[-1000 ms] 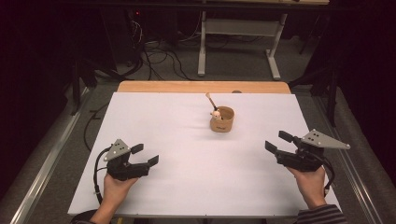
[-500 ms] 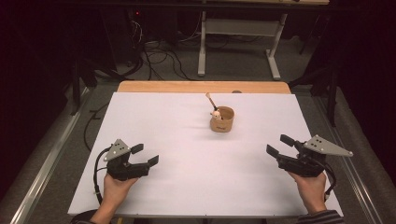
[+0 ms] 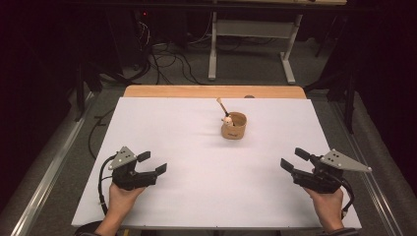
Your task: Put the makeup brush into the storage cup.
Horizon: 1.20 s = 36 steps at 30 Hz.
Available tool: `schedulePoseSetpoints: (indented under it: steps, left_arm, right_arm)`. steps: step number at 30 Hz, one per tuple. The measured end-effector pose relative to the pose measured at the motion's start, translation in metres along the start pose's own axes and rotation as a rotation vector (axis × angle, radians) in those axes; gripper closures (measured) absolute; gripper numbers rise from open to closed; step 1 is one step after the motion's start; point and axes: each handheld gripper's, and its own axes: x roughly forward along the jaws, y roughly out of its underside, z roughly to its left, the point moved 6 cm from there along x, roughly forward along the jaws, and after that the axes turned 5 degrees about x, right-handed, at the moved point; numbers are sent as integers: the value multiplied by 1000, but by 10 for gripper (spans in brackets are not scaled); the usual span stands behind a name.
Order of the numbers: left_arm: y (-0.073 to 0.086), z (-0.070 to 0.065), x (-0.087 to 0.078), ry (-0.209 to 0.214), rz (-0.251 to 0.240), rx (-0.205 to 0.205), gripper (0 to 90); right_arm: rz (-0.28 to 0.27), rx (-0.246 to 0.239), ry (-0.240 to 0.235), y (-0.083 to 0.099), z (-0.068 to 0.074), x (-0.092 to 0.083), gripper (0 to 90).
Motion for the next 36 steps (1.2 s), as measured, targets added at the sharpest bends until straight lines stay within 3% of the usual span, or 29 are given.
schedulePoseSetpoints:
  steps: [12, 36]
  left_arm:
    - [0, 0, 0, 2, 3, -4, 208]
    - [0, -1, -1, 6, -5, 2, 208]
  right_arm:
    - [19, 6, -9, 10, 3, 6, 327]
    - [68, -23, 26, 32, 0, 18, 326]
